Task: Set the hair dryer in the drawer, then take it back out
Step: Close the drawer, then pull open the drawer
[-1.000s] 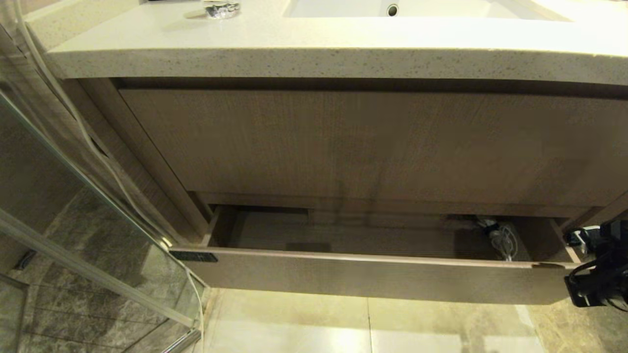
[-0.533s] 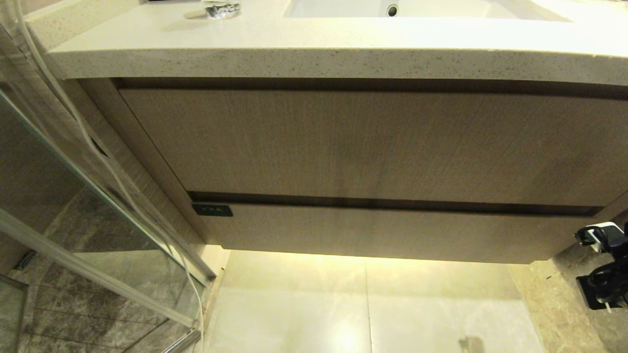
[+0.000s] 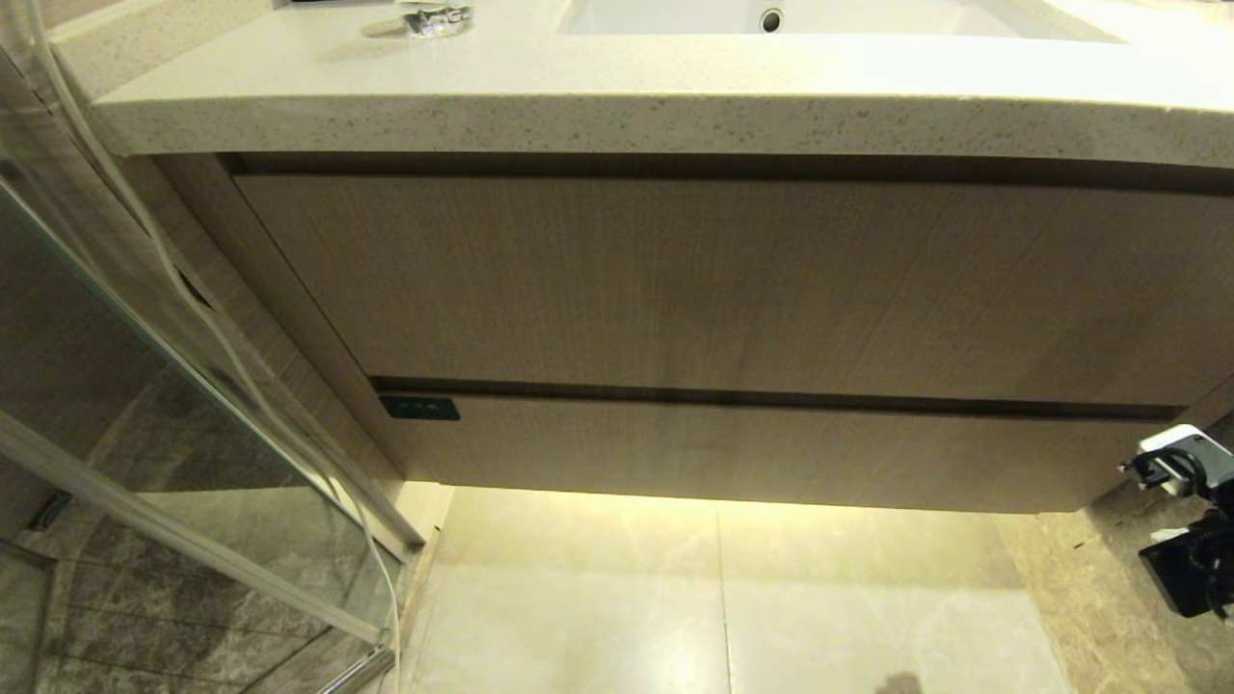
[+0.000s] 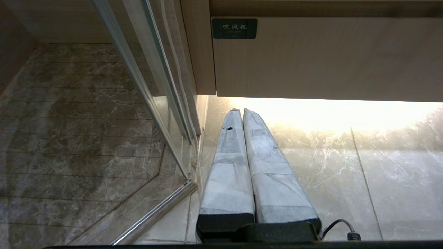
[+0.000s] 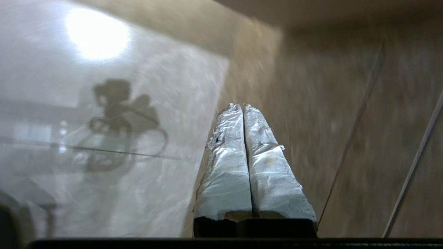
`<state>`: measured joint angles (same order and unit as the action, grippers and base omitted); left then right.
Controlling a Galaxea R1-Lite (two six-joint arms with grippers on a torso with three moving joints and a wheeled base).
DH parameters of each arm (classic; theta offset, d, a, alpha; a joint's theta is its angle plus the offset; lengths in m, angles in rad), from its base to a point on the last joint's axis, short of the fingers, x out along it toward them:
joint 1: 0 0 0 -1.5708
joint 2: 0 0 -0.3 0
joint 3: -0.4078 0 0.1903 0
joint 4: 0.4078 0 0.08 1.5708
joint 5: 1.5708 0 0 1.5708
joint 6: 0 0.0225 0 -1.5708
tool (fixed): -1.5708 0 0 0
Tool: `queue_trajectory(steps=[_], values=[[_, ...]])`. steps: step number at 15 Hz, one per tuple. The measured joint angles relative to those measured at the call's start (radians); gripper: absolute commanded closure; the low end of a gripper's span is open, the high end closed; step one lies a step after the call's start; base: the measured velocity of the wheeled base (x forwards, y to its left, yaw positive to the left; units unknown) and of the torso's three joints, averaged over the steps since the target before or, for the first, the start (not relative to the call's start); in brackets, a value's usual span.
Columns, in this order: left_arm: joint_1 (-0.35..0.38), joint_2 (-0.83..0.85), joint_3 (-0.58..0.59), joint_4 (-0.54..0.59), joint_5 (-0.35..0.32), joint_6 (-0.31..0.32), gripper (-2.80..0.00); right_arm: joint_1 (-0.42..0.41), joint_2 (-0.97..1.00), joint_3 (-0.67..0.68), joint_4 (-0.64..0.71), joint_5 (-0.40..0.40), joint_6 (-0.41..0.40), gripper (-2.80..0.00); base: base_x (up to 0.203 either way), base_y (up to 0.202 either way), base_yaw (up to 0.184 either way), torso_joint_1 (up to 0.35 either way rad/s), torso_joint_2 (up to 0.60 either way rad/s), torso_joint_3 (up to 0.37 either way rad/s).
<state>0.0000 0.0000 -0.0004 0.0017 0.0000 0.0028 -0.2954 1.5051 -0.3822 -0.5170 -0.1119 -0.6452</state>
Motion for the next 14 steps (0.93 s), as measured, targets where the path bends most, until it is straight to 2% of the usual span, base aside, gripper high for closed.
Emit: queue_trajectory(steps=[2,5,6,9,11,14], values=[[0.0,0.0,0.0,0.0,0.0,0.0,0.0,0.057,-0.06,0.041,-0.003,0.153,-0.182,0.0,0.0,0.0,0.0,0.0,0.0,0.0],[0.0,0.0,0.0,0.0,0.0,0.0,0.0,0.177,-0.094,0.064,-0.021,0.431,-0.475,0.0,0.0,0.0,0.0,0.0,0.0,0.0],[0.0,0.0,0.0,0.0,0.0,0.0,0.0,0.205,-0.08,0.062,-0.048,0.5,-0.537,-2.8,0.0,0.0,0.0,0.0,0.0,0.0],[0.0,0.0,0.0,0.0,0.0,0.0,0.0,0.247,0.023,0.008,-0.119,0.627,-0.626,-2.8,0.0,0.0,0.0,0.0,0.0,0.0],[0.0,0.0,0.0,0.0,0.0,0.0,0.0,0.255,0.111,-0.072,-0.123,0.7,-0.718,-2.8,0.0,0.0,0.0,0.0,0.0,0.0],[0.0,0.0,0.0,0.0,0.0,0.0,0.0,0.259,0.253,-0.195,-0.143,0.761,-0.815,-2.8,0.0,0.0,0.0,0.0,0.0,0.0]])
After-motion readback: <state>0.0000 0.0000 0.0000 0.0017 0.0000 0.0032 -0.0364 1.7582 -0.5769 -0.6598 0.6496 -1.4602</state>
